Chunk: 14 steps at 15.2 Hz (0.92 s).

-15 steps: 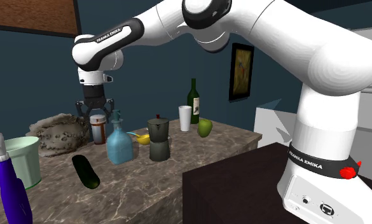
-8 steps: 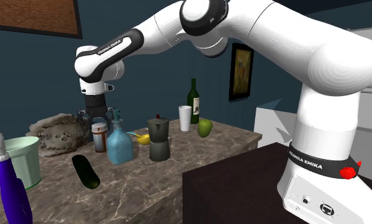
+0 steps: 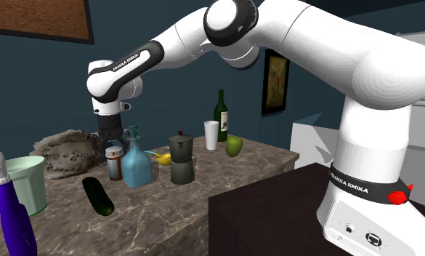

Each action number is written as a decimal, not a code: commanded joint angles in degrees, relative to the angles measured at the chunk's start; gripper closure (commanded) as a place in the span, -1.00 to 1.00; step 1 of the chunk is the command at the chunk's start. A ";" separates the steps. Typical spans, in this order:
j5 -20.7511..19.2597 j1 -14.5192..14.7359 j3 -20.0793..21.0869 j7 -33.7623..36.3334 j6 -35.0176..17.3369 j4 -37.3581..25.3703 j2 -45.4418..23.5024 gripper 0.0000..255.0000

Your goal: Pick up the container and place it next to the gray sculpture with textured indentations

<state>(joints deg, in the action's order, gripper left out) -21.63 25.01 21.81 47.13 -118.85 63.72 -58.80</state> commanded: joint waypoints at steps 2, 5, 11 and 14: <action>0.00 0.01 0.00 -0.01 -0.01 -0.07 -0.04 1.00; 0.00 0.01 0.00 0.00 -0.02 -0.05 -0.02 -1.00; 0.24 -0.13 0.26 -0.09 1.01 0.08 1.13 -1.00; 0.94 -0.41 0.94 -0.40 4.15 -0.17 4.03 -1.00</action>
<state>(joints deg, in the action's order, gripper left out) -20.88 24.61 22.60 46.89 -115.74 64.00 -55.35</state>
